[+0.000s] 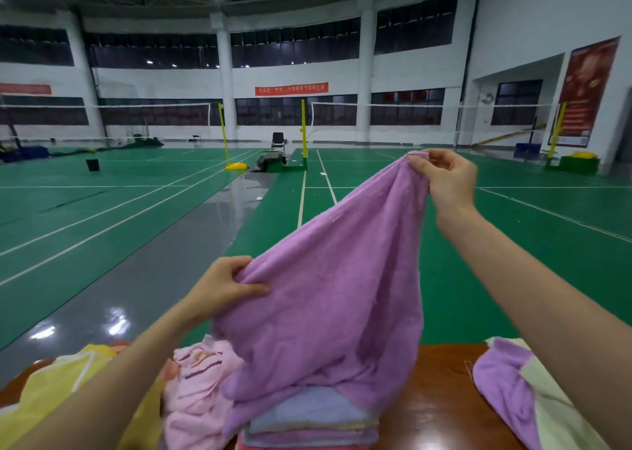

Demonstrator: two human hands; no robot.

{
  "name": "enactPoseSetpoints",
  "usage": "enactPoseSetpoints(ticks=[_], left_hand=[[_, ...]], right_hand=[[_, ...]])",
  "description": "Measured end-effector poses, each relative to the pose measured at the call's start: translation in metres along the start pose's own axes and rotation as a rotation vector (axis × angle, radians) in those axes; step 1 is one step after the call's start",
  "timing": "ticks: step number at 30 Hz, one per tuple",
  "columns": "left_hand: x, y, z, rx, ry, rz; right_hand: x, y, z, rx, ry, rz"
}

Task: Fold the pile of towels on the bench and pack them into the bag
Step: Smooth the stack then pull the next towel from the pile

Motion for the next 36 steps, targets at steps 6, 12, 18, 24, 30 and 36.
enactPoseSetpoints(ticks=[6,12,18,24,30,36], left_hand=[[-0.066,0.014,-0.003,-0.121,-0.156,0.087],[-0.083,0.034,0.003,-0.387,-0.642,0.172],[-0.095,0.063,0.027,-0.481,-0.658,0.215],[-0.110,0.076,0.055,-0.428,-0.494,0.355],[-0.168,0.109,0.139,-0.117,-0.453,0.549],[-0.177,0.124,0.151,-0.098,-0.300,0.724]], right_hand=[[-0.018,0.019,0.017,0.057,-0.073,0.094],[-0.017,0.028,-0.003,-0.073,-0.212,0.076],[-0.013,0.044,0.003,-0.031,-0.422,-0.058],[-0.018,0.046,0.000,-0.136,-0.570,-0.117],[-0.018,0.067,-0.072,-0.254,-0.423,-0.039],[-0.011,0.079,-0.069,0.035,-0.186,0.028]])
Point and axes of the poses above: each hand's wrist, its own y-axis towards the middle knuckle, its own x-axis out of the palm, z = x × y, the point moved 10 cm from there along y, towards the middle knuckle, and after that the axes turned 15 degrees about z, right-handed, at the moved point
